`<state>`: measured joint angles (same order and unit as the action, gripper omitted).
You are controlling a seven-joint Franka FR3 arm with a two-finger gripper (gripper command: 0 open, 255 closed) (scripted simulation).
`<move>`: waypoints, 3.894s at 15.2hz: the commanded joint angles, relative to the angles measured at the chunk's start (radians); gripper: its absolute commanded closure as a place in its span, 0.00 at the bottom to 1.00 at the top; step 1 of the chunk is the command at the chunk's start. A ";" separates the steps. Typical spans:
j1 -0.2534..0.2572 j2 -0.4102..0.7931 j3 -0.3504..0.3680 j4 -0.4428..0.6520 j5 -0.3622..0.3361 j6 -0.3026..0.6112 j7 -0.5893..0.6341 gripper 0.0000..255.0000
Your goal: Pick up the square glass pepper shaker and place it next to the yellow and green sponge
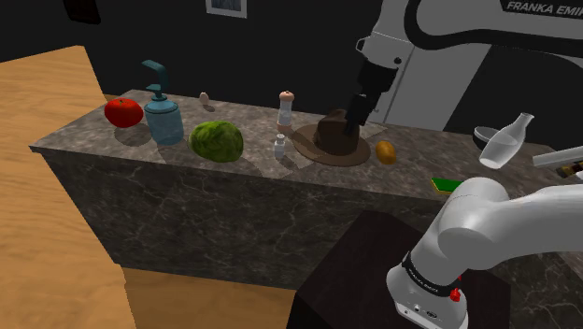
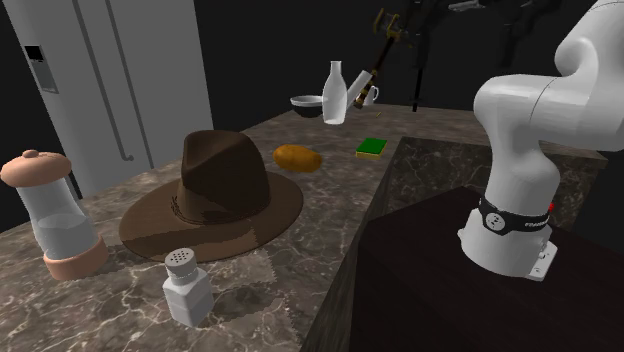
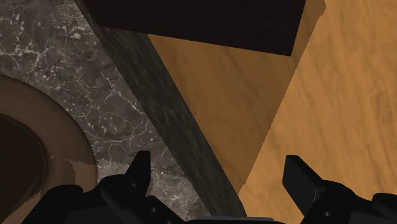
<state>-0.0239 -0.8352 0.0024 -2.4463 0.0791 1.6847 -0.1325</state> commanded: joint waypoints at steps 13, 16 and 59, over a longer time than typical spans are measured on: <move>-0.007 0.382 -0.078 0.016 -0.017 0.400 -0.137 0.00; -0.005 0.494 -0.097 0.054 -0.008 0.483 -0.173 0.00; -0.010 1.023 -0.132 0.368 0.114 0.726 -0.350 1.00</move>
<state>-0.0341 0.1967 -0.1281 -2.0836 0.1971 2.4243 -0.4857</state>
